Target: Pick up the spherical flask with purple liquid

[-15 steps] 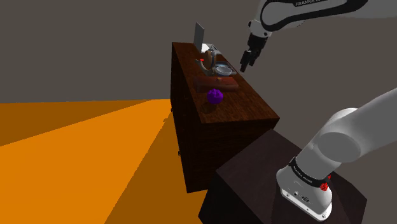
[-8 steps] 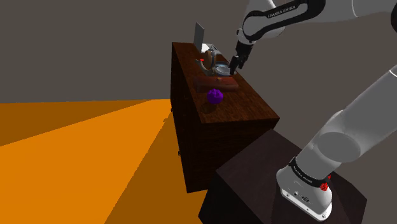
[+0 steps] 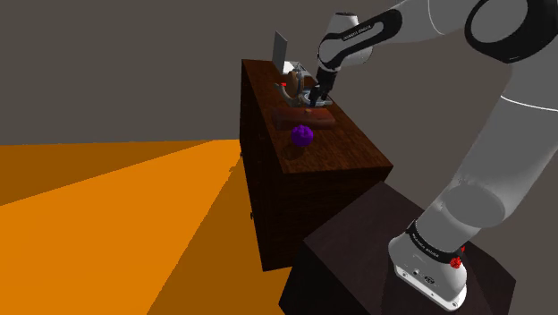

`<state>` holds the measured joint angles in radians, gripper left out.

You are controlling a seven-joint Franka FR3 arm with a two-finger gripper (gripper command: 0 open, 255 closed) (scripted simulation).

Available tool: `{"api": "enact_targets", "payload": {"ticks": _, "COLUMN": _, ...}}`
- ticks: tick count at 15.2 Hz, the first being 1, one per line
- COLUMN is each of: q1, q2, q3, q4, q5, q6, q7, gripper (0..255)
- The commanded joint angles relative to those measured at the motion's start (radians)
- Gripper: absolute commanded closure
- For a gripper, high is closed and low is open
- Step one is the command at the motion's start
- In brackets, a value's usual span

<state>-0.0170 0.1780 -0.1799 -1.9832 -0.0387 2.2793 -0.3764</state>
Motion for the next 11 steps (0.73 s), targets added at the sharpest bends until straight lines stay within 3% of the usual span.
{"api": "enact_targets", "payload": {"ticks": 1, "q1": -0.011, "q2": 0.083, "q3": 0.000, "q4": 0.068, "q5": 0.019, "q6": 0.019, "q7": -0.022, "gripper": 0}}
{"api": "enact_targets", "payload": {"ticks": 3, "q1": -0.021, "q2": 0.148, "q3": 0.003, "q4": 0.128, "q5": 0.033, "q6": 0.026, "q7": -0.036, "gripper": 0}}
{"api": "enact_targets", "payload": {"ticks": 11, "q1": -0.025, "q2": 0.201, "q3": 0.008, "q4": 0.095, "q5": 0.042, "q6": 0.112, "q7": -0.038, "gripper": 0}}
